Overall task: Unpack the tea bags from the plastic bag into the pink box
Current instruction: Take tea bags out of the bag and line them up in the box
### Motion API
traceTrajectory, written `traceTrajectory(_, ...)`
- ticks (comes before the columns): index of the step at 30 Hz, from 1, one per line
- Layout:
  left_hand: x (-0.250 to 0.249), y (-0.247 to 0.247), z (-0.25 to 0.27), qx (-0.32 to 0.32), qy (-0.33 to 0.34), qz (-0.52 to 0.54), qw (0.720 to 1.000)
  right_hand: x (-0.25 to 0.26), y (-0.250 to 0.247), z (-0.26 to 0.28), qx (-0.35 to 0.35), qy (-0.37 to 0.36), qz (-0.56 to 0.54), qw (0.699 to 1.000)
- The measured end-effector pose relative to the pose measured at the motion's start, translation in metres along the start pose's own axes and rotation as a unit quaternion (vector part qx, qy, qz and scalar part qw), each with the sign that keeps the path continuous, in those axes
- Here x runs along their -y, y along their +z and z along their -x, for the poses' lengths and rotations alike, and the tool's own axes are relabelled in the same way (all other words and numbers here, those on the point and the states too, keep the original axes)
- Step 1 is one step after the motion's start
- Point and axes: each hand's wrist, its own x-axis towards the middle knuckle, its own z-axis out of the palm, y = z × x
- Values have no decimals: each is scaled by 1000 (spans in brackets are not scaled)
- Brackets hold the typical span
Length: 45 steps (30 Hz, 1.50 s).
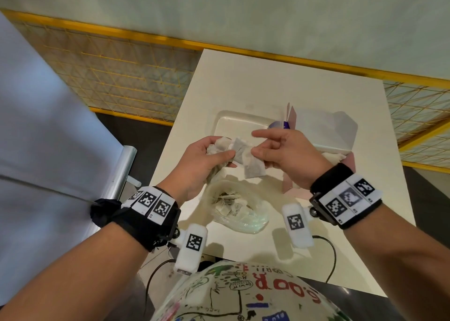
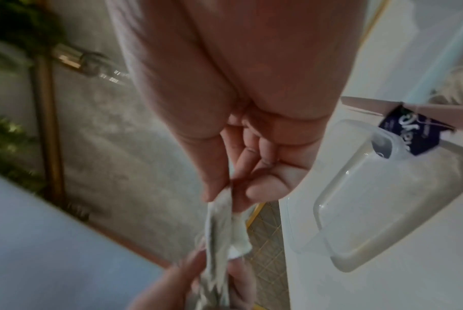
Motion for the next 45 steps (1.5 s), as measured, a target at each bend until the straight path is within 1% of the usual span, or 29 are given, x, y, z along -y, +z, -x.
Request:
traceTrajectory(3, 0, 11, -1, 9, -17, 5, 1000, -5, 1, -3, -15, -1, 88, 996)
traceTrajectory(5, -4, 16, -1, 12, -52, 41, 998, -5, -2, -1, -40, -16, 100, 994)
traceTrajectory(7, -6, 18, -1, 7, -92, 115, 989, -2, -8, 2, -49, -29, 72, 996)
traceTrajectory(8, -5, 18, -2, -5, -104, 138, 985, 0, -12, 3, -40, -29, 40, 998)
traceTrajectory(10, -5, 19, -2, -12, -111, 168, 979, 7, -13, 6, 4, -6, -57, 998)
traceTrajectory(12, -4, 24, 2, 14, -111, 195, 974, 10, -5, 7, 45, 24, -121, 991)
traceTrajectory(14, -4, 31, 3, 58, -96, 218, 970, 8, 9, 7, 52, 45, -108, 992)
traceTrajectory(16, -5, 38, 5, 85, -79, 246, 962, 1, 23, 7, 32, 51, -45, 997)
traceTrajectory(17, -4, 40, 5, 82, -70, 245, 963, -2, 28, 7, 16, 41, -10, 999)
traceTrajectory(19, -1, 41, 2, 45, -55, 192, 979, -8, 35, 5, -23, 1, 58, 998)
traceTrajectory(21, 2, 42, 0, 2, -44, 127, 991, -13, 38, 1, -54, -38, 118, 991)
traceTrajectory(22, 4, 42, 0, -9, -44, 117, 992, -14, 39, 0, -61, -49, 143, 987)
traceTrajectory(24, 7, 42, -1, -22, -44, 103, 993, -13, 41, 0, -64, -49, 175, 981)
traceTrajectory(26, 7, 42, 0, -20, -34, 69, 997, -13, 41, 0, -68, -31, 177, 981)
traceTrajectory(29, 7, 43, 4, -6, -19, 39, 999, -15, 39, 0, -81, -2, 159, 984)
traceTrajectory(32, 8, 43, 7, 0, -13, 23, 1000, -12, 37, -1, -61, 61, 114, 990)
traceTrajectory(35, 10, 42, 7, 3, -12, 31, 999, -10, 34, -2, -28, 138, 21, 990)
traceTrajectory(36, 10, 43, 6, 4, -9, 32, 999, -9, 32, -1, -19, 150, -22, 988)
traceTrajectory(38, 10, 45, 5, -3, 4, 10, 1000, -9, 30, -1, -23, 148, -71, 986)
traceTrajectory(41, 11, 48, 3, -13, 18, -35, 999, -11, 26, -2, -56, 137, -80, 986)
traceTrajectory(45, 13, 48, 1, -14, -32, -5, 999, -14, 24, -4, -88, 129, -134, 979)
